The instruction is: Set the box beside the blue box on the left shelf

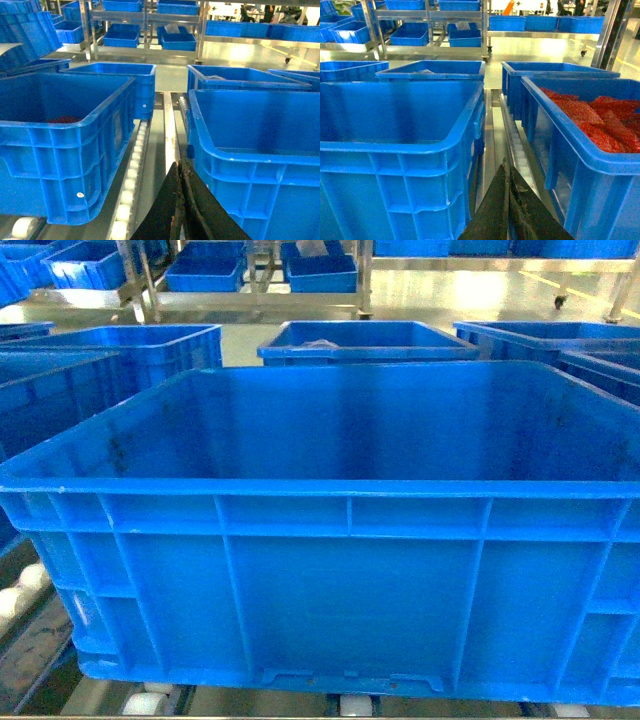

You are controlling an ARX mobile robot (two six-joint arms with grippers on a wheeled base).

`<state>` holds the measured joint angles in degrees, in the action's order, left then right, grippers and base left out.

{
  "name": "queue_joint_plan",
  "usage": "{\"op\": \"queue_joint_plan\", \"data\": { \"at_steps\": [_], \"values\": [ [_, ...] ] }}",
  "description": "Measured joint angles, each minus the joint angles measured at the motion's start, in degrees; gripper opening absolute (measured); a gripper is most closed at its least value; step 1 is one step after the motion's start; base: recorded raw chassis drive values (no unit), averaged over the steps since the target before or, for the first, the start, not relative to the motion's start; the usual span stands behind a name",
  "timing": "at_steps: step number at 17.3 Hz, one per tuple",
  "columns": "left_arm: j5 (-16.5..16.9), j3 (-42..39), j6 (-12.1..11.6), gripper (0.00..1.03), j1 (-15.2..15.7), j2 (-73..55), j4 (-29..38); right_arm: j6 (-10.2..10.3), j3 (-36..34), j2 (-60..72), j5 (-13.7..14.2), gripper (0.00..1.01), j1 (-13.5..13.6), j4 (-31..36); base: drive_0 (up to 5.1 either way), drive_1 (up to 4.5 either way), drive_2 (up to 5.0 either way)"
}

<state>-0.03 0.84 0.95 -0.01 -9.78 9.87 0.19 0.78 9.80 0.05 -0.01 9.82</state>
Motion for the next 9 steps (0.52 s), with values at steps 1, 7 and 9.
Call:
{"op": "queue_joint_plan", "data": {
  "at_steps": [1, 7, 9],
  "values": [
    [0.02, 0.00, 0.00, 0.01, 0.00, 0.42, -0.74, 0.00, 0.00, -0.39, 0.02, 0.01, 0.00, -0.81, 0.0, 0.00, 0.0],
    [0.02, 0.02, -0.13, 0.01, 0.00, 9.18, -10.80, -0.02, 0.00, -9.53, 0.07, 0.01, 0.00, -10.71, 0.0, 0.00, 0.0],
    [0.02, 0.02, -0.15, 0.01, 0.00, 9.20, -10.25, -0.02, 0.00, -9.53, -0.09, 0.01, 0.00, -10.19, 0.0, 0.00, 0.0]
  ]
}}
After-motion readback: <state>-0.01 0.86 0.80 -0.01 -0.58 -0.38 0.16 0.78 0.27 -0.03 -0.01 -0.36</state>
